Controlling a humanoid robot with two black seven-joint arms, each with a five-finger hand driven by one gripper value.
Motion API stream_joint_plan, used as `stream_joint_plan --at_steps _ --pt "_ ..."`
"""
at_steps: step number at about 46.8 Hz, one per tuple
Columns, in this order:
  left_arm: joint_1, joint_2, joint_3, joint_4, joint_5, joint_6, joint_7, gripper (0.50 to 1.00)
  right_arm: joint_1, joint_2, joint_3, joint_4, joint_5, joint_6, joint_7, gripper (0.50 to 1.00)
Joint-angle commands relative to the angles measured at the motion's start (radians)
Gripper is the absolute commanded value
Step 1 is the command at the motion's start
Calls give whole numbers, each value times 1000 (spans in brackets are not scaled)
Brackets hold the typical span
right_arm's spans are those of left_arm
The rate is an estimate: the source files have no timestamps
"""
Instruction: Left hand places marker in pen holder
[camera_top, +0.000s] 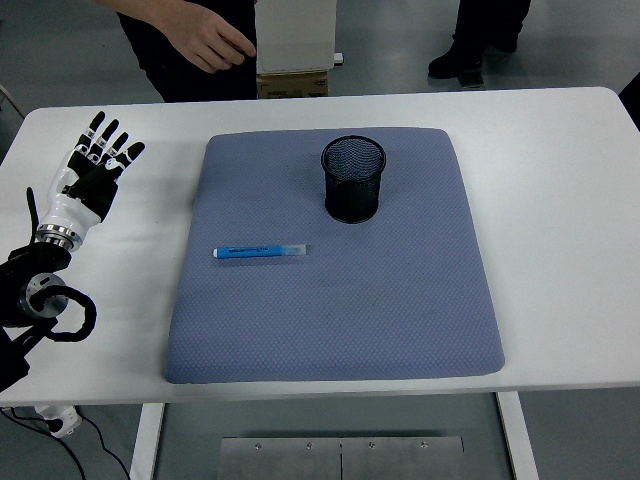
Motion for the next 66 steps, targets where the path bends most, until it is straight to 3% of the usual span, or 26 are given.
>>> stream_joint_plan --at_steps 1,66 --pt "3 0 0 0 1 0 0 1000 0 0 0 0 0 0 1 1000" --pt "11 -6 -35 0 10 -20 -5 1000 0 0 0 0 0 0 -1 1000"
